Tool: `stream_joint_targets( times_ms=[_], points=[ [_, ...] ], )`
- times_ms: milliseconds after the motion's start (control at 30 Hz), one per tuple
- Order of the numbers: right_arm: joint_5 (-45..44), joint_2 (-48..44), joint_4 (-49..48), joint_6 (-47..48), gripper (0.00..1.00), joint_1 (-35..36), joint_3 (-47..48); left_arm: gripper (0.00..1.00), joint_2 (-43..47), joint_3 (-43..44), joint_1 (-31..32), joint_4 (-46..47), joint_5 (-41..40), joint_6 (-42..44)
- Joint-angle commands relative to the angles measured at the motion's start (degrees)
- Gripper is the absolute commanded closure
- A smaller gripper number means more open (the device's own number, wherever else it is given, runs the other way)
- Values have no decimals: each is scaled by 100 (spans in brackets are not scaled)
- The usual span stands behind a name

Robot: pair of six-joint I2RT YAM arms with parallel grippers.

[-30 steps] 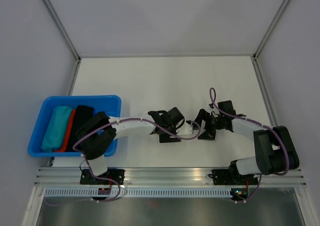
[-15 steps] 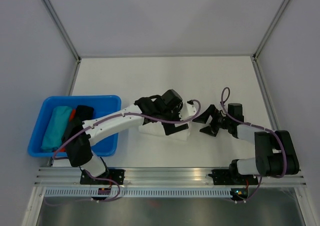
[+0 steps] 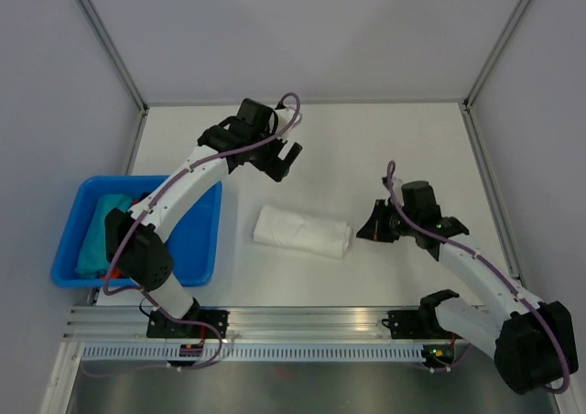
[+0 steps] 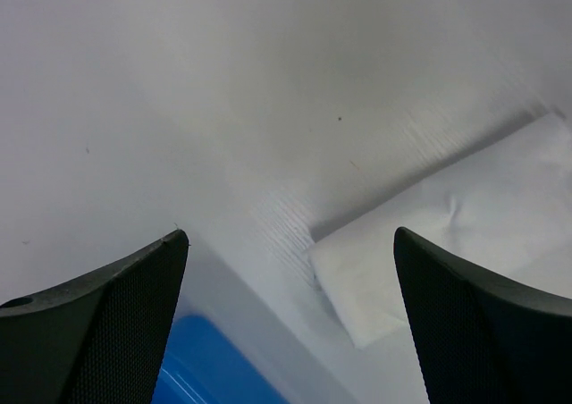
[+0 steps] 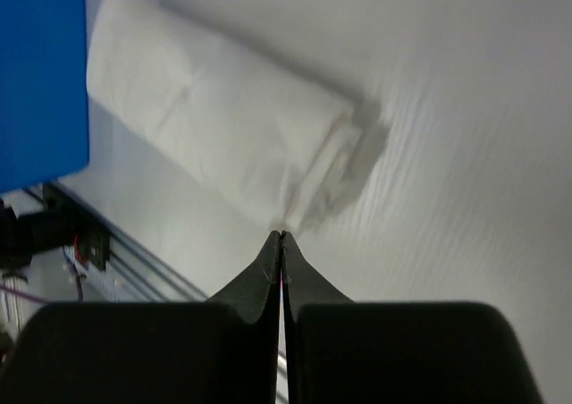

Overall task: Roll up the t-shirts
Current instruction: Place the rolled tshirt into the container

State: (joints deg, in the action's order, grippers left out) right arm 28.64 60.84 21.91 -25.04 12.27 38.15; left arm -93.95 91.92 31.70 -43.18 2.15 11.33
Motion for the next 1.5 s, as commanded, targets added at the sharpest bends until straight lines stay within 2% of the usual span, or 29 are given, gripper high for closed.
stream_joint_targets(
  times_ms=[0, 100, 233, 333, 400, 467, 533, 700, 833, 933, 1000, 1033, 1100, 1233, 1367, 1467],
  points=[
    [-437, -721, 122, -825, 100, 1003, -894, 0, 105, -436, -146, -235, 241, -70],
    [-982, -1275, 41, -1275, 100, 1672, -1230, 0, 184, -744, -357, -226, 294, -96],
    [-1799, -1382, 7, -1416, 100, 2375, -1415, 0, 289, -886, -542, -156, 172, -149],
    [-1880, -778, -844, -1477, 100, 2683, -1539, 0, 290, -939, -551, -147, 40, -193],
    [-1941, 48, -1484, -1539, 100, 2920, -1382, 0, 325, -991, -551, -138, 48, -210],
    [-1985, 837, -1716, -1557, 100, 3288, -1197, 0, 368, -1053, -551, -138, 5, -175],
    [-2055, 1192, -2023, -1749, 100, 3439, -1126, 0, 430, -1167, -551, -138, -48, -132],
    [-2986, 1650, -1849, -1961, 100, 3326, -960, 0, 597, -1396, -534, -129, -75, -96],
    [-2953, 2412, -2365, -2102, 100, 2800, -705, 0, 659, -1519, -534, -121, 197, 26],
    [-2891, 3344, -2438, -1848, 100, 2517, 94, 0, 650, -1528, -499, -112, 251, 62],
    [-2882, 3819, -2244, -1558, 100, 2499, 981, 0, 650, -1510, -472, -129, 268, 27],
    [-2630, 4256, -2209, -1496, 100, 2491, 1288, 0, 641, -1502, -463, -138, 294, -25],
    [-2522, 4637, -1858, -1434, 100, 2482, 2156, 0, 650, -1502, -437, -129, 286, -174],
    [-2223, 5366, -1849, -1574, 100, 2429, 3074, 0, 536, -1414, -446, -121, -56, -587],
    [-1898, 5457, -2032, -1873, 100, 2332, 3261, 0, -16, -1151, -428, -173, -706, -1072],
    [-2046, 5053, -2025, -1961, 98, 2245, 3042, 0, -324, -879, -175, -209, -891, -1511]
  ],
)
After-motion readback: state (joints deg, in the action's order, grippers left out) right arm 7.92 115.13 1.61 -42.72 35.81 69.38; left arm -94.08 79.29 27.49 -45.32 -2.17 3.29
